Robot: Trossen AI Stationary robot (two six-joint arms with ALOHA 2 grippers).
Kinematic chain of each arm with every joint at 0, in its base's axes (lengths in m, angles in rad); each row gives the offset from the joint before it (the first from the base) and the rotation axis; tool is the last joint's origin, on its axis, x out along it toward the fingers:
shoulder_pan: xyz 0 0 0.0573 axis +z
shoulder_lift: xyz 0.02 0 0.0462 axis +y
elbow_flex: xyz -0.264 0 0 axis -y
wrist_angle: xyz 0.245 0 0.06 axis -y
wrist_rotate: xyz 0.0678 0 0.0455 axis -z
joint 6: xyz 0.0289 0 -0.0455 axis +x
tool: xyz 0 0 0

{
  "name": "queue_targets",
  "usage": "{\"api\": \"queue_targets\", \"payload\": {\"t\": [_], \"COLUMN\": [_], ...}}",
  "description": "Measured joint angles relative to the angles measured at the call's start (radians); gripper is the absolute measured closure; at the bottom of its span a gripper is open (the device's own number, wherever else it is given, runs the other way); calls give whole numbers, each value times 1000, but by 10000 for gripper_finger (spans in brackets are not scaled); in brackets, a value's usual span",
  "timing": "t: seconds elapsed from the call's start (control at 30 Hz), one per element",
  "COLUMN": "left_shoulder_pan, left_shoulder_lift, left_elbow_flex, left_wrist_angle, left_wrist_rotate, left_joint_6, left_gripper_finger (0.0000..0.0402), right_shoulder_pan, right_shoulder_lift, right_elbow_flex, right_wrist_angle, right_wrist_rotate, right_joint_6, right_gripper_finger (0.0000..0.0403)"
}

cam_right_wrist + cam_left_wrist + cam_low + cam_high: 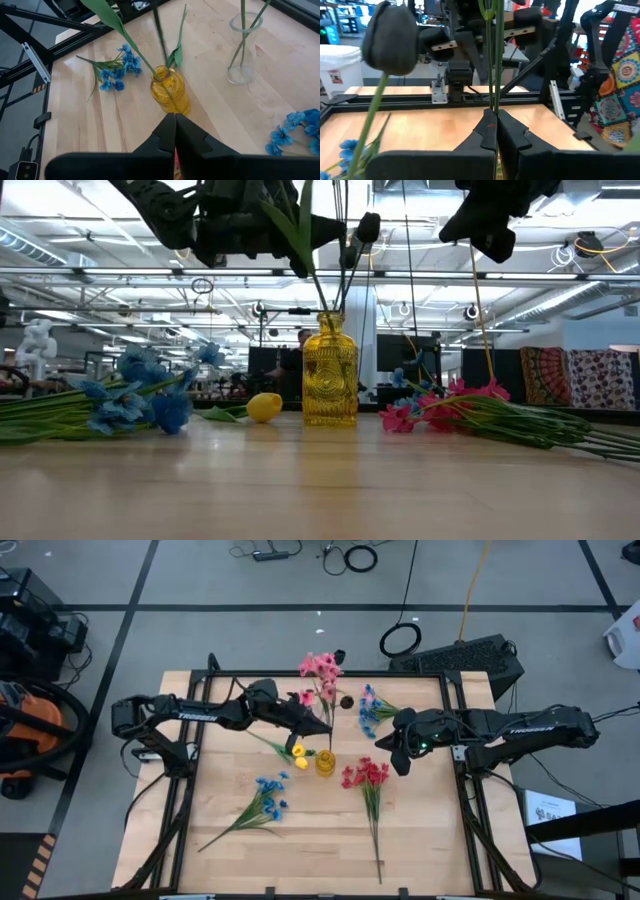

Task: Sort flowers into vase by color
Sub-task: Put the pink flowers into the yellow flower vase

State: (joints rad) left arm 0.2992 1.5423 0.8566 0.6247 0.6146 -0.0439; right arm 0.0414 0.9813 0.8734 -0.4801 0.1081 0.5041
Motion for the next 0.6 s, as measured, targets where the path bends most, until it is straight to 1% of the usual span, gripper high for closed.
{"api": "queue_targets", "payload": {"t": [0.1,0.23,0.5,0.6], "left_shoulder_pan": [1,1,1,1], "left_shoulder_lift": [-5,-5,-5,-4], "left_elbow_flex": [0,0,0,0], "left_wrist_angle": [-1,-16,-163,-172], "left_wrist_rotate": [16,25,-8,-19], "left_joint_6": [-5,-53,27,33], "left_gripper_finger": [400,400,400,400], "right_shoulder_pan": [0,0,0,0], "right_shoulder_lift": [0,0,0,0], "right_elbow_flex": [0,0,0,0], "right_wrist_angle": [0,0,2,7], "right_wrist_rotate": [1,1,1,1], "right_joint_6": [0,0,1,1], "right_gripper_finger": [403,403,403,403]}}
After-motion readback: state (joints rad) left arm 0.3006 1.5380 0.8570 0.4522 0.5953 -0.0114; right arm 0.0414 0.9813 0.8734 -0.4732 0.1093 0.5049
